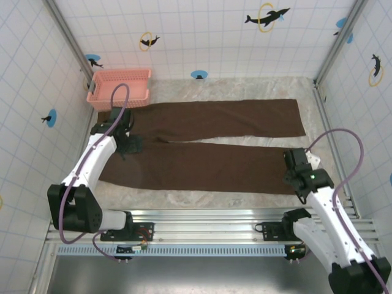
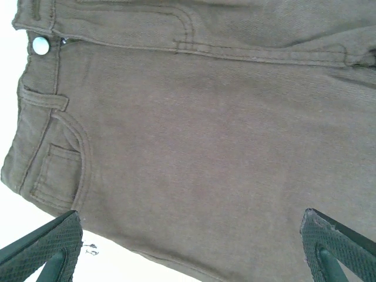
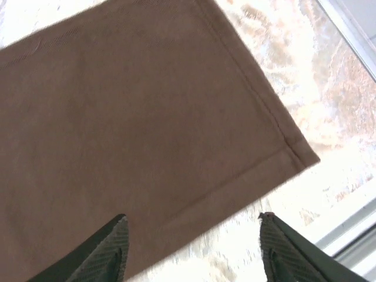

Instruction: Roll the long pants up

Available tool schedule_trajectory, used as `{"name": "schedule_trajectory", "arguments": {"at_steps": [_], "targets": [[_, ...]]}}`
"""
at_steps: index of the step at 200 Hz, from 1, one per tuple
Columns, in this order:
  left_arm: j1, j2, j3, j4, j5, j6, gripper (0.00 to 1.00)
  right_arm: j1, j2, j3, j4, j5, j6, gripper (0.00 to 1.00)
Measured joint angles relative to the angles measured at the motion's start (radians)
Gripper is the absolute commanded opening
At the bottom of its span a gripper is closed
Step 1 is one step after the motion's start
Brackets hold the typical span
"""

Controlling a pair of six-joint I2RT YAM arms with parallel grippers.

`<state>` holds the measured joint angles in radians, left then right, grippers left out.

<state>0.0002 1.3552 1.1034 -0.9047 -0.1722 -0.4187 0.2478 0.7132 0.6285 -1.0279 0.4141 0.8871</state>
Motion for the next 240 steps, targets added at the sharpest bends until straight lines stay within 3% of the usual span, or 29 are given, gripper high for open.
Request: {"name": "schedule_trajectory", "arguments": {"at_steps": [24, 54, 80, 101, 125, 145, 171, 192, 216, 240], "targets": [[0.000, -0.001, 0.022, -0.002, 0.010, 0.027, 0.97, 0.021, -0.004, -0.001, -0.062, -0.009, 0.070, 0.59], [-0.002, -0.019, 0.009, 0.008, 0.005, 0.082, 0.97, 0.061, 0.200, 0.021, -0.069, -0.021, 0.014, 0.67], [-0.031, -0.059, 0.000, 0.016, -0.042, 0.153, 0.95, 0.103, 0.419, 0.145, 0.002, -0.041, -0.176, 0.75], [-0.071, -0.078, -0.014, 0.037, -0.103, 0.209, 0.90, 0.110, 0.548, 0.256, 0.100, -0.038, -0.381, 0.75], [-0.112, -0.051, -0.018, 0.039, -0.211, 0.287, 0.89, 0.108, 0.658, 0.297, 0.277, -0.133, -0.645, 0.75], [-0.135, 0.005, -0.005, -0.005, -0.308, 0.316, 0.88, 0.114, 0.758, 0.333, 0.332, -0.241, -0.795, 0.66], [-0.142, 0.135, 0.098, -0.189, -0.381, 0.235, 0.90, 0.152, 0.913, 0.485, 0.311, -0.367, -0.902, 0.63], [-0.137, 0.218, 0.184, -0.345, -0.395, 0.113, 0.91, 0.245, 0.972, 0.622, 0.269, -0.411, -0.965, 0.64], [-0.097, 0.182, 0.186, -0.450, -0.335, -0.014, 0.91, 0.290, 0.990, 0.725, 0.214, -0.438, -1.019, 0.64], [0.021, 0.084, 0.141, -0.492, -0.237, -0.137, 0.92, 0.218, 1.028, 0.790, 0.199, -0.491, -1.022, 0.63]]}}
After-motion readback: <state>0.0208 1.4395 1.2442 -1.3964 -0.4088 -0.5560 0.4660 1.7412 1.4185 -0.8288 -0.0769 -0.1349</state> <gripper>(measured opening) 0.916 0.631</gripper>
